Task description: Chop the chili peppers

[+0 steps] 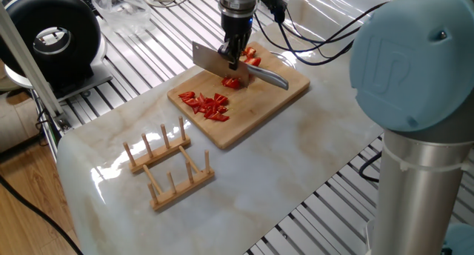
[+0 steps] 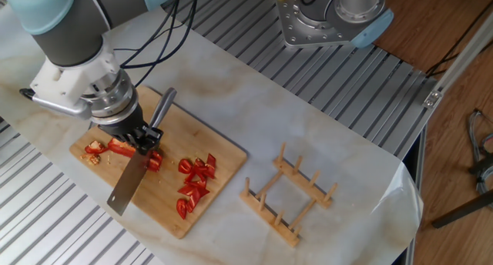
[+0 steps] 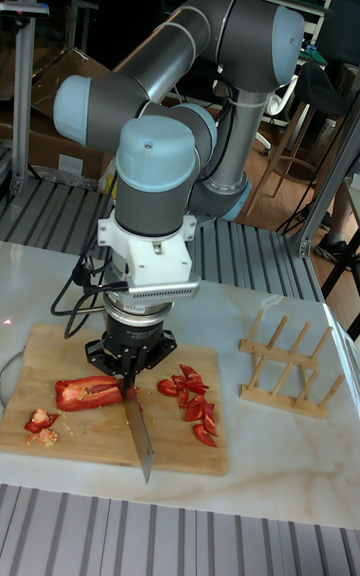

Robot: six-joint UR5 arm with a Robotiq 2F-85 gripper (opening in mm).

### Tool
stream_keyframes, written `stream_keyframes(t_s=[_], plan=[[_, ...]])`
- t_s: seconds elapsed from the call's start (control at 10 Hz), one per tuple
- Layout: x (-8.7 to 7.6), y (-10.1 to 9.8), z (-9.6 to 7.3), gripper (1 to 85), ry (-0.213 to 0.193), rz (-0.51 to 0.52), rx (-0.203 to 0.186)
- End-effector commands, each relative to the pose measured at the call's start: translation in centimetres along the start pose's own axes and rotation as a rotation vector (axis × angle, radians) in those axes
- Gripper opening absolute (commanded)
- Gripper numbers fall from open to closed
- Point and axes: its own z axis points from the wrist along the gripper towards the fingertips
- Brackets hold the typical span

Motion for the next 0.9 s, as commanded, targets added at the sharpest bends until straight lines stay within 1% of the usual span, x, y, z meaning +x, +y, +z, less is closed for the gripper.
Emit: stream_keyframes(t_s=[0.0,0.1,0.2,0.3,0.4,0.5,0.6,0.7,0.8], plan=[[0.0,-0.5,-0.3,1.3,-0.006,0.002,-0.008],[0.1,-0.9,-0.6,1.3,-0.007,-0.004,0.014],[0.1,-0.7,-1.1,1.3,-0.005,0.009,0.028],[0.0,-0.4,-1.8,1.3,-0.005,0.009,0.046],[-0.1,0.2,-2.7,1.3,-0.005,0.012,0.078],[-0.3,0.8,-3.3,1.3,0.001,0.009,0.102],[-0.3,1.8,-3.3,1.3,-0.002,0.014,0.075],[-0.3,2.3,-3.3,1.3,-0.004,0.023,0.054],[-0.3,3.4,-3.5,1.3,-0.003,0.055,0.023]])
